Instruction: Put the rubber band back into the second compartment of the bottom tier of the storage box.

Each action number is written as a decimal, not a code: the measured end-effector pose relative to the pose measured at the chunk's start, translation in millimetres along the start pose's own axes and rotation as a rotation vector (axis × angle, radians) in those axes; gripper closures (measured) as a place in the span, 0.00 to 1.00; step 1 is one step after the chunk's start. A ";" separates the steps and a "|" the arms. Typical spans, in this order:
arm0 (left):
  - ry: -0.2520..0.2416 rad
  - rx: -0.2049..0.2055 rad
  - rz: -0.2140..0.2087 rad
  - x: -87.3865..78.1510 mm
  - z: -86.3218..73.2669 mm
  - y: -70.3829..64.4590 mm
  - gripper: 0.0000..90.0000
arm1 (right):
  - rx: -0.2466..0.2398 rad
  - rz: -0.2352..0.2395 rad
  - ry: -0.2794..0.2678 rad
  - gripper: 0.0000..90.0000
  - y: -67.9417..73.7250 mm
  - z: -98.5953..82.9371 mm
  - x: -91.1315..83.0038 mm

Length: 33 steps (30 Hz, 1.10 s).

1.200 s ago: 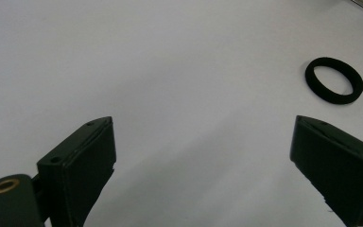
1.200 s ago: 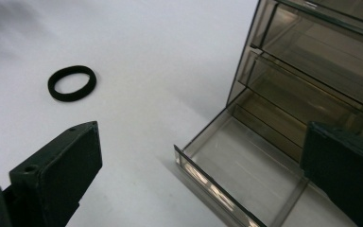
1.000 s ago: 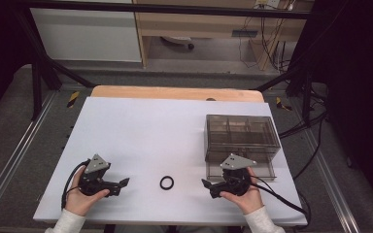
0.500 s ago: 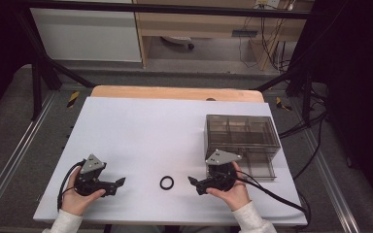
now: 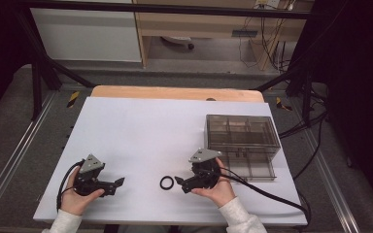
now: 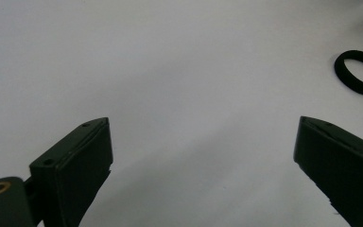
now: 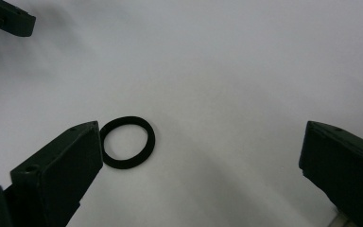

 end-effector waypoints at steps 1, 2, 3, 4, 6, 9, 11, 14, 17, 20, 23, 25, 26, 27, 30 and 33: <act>0.001 0.002 -0.001 0.1 -0.1 0.1 0.06 | 0.001 0.001 0.003 0.02 0.8 -0.1 2.2; 0.002 0.003 -0.001 0.4 -0.1 0.0 0.06 | 0.000 0.001 0.005 0.02 1.5 -0.1 4.5; 0.003 0.005 -0.002 0.5 -0.1 -0.2 0.06 | 0.002 0.003 0.005 0.02 2.1 0.0 6.4; 0.002 0.004 -0.003 0.5 -0.1 -0.5 0.06 | 0.008 0.008 0.003 0.03 2.8 -0.1 8.3; 0.004 0.005 -0.004 0.4 -0.4 -0.5 0.06 | 0.020 0.017 0.003 0.03 3.9 -0.6 12.2; 0.004 0.002 -0.004 0.4 -0.6 0.3 0.06 | 0.024 0.025 0.010 0.04 5.2 -2.4 18.1; 0.004 0.004 -0.002 0.6 -0.4 0.4 0.06 | 0.019 0.029 0.016 0.05 6.6 -3.3 22.1; 0.005 0.006 -0.005 0.9 0.1 0.3 0.06 | 0.048 0.065 0.022 0.07 9.5 -5.2 28.6; 0.005 0.001 -0.004 0.9 -0.4 1.3 0.06 | 0.036 0.074 0.040 0.10 11.7 -8.3 32.9; 0.008 0.000 -0.005 0.9 -1.2 1.8 0.06 | 0.032 0.074 0.051 0.12 11.1 -10.1 34.3; 0.006 -0.001 -0.005 0.7 -1.5 2.2 0.06 | 0.026 0.088 0.042 0.16 12.0 -10.2 34.6; 0.008 -0.002 -0.008 1.2 -1.7 2.1 0.06 | 0.022 0.094 0.034 0.19 13.2 -10.3 34.7; 0.008 -0.002 -0.009 1.4 -1.7 1.9 0.06 | 0.022 0.098 0.034 0.19 13.3 -10.5 34.9; 0.008 -0.001 -0.010 1.6 -1.7 1.7 0.06 | 0.026 0.103 0.035 0.21 13.8 -10.8 35.1; 0.011 -0.002 -0.009 1.9 -2.1 2.0 0.06 | 0.039 0.120 0.057 0.24 14.2 -12.5 35.8; 0.011 -0.001 -0.011 1.5 -2.2 2.3 0.06 | 0.055 0.129 0.072 0.27 15.1 -14.3 36.7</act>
Point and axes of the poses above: each handheld gripper's, and its own axes: x roughly forward along the jaws, z roughly out of its top, y roughly to its left, the point moved 3 cm from there along x, roughly forward along the jaws, and after that the axes turned 13 degrees about -y, right-handed, at the moved point
